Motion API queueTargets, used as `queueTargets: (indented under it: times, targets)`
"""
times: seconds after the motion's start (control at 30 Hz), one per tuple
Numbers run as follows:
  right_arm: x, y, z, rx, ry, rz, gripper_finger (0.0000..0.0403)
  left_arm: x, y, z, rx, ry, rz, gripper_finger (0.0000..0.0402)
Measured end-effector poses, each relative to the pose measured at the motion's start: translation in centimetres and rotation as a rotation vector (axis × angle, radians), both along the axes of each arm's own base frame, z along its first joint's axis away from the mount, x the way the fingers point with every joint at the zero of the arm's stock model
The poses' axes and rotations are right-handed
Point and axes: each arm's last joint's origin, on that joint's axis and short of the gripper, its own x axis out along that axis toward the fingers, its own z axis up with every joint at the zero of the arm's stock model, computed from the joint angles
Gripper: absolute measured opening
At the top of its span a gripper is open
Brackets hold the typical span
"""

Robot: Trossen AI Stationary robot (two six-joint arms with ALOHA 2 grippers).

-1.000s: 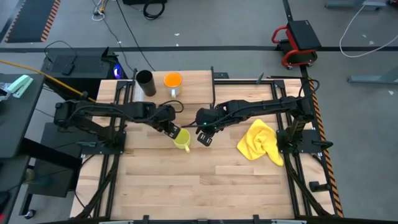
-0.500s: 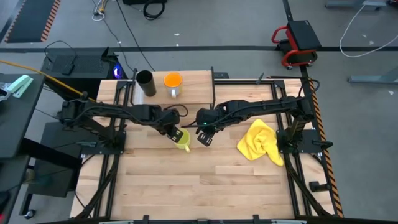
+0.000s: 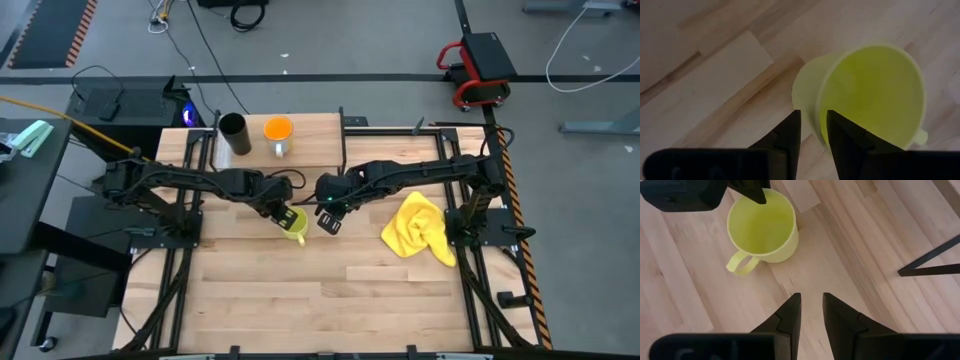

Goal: Stack small to large cups/mugs on shelf
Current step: Put the yellow mug on the shelf

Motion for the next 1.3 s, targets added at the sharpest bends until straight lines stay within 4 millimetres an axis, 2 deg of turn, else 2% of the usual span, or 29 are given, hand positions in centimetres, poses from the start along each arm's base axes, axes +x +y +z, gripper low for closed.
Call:
queueTargets:
  times: [0.3, 0.5, 0.6, 0.8, 0.93, 1.13, 1.3]
  targets:
    - [-0.1, 0.0, 0.0, 0.003, 0.007, -0.005, 0.0087, 0.2, 0.0, 0.1, 0.006, -0.025, -0.003, 0.0053]
    - [-1.5, 0.7, 0.9, 0.008, 0.050, -0.008, 0.0087, 0.8, 0.1, 0.4, 0.024, -0.096, -0.021, 0.0014]
    - [-2.2, 1.3, 1.2, 0.006, 0.079, -0.003, 0.0087, 0.9, 0.2, 0.4, 0.027, -0.103, -0.027, 0.0012]
    - [-2.4, 2.7, 1.1, -0.004, 0.084, -0.001, 0.0087, 1.0, 0.3, 0.5, 0.034, -0.116, -0.035, 0.0042]
    - [-3.3, 3.0, 1.5, -0.044, 0.110, -0.038, 0.0087, 1.2, 0.4, 0.9, 0.040, -0.132, -0.043, 0.0018]
    - [-4.5, 2.7, 2.8, -0.067, 0.092, -0.074, 0.0087, 2.5, 0.8, 4.3, 0.087, -0.210, -0.099, 0.0017]
    - [-5.7, 2.2, 4.3, -0.095, 0.053, -0.096, 0.0086, 3.6, 2.4, 7.8, 0.162, -0.193, -0.128, 0.0009]
